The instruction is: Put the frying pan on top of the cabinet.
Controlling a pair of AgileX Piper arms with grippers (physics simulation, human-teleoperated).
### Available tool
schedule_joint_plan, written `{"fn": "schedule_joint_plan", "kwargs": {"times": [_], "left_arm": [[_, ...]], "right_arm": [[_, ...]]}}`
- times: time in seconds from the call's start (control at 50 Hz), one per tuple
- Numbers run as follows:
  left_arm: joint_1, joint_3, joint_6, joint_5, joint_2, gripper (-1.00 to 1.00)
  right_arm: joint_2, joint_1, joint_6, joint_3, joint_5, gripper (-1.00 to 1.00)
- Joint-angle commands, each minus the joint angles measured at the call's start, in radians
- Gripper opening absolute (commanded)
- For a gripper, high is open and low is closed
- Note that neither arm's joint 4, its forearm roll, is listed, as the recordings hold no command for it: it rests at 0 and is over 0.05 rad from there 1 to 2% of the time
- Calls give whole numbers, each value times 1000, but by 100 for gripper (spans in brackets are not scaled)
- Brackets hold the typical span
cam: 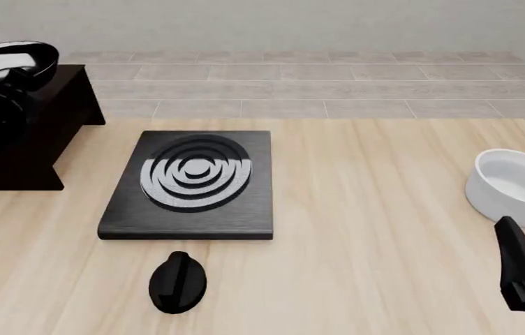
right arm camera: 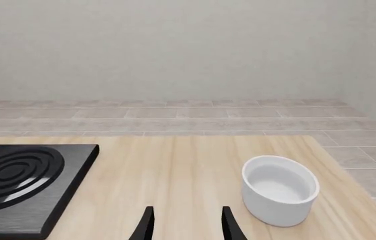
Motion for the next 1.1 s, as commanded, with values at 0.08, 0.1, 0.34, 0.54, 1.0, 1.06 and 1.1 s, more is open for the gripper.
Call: {"fn": "schedule_joint_plan", "kwargs": {"times": [0.08,0.1,0.34,0.54,1.0,1.06,1.1], "left_arm": [[-2,-23,9,-35,30,-100],[-2,-23,9,-35,30,-100],[4,-20,2,-55,61,-100],[2,-10,-2,-69,72,-100],[1,9,-17,-101,100,-100],[5,8,-17,-105,108,-100],[3,9,-17,-108,110,-100]], "right_arm": [[-8,0,0,0,8,100],[-8,0,0,0,8,100],[8,0,-1,0,-6,100],[9,1,-2,0,-6,100],[-11,2,-6,0,14,100],[-6,3,-7,0,10,100],[-5,2,-6,0,9,100]]}}
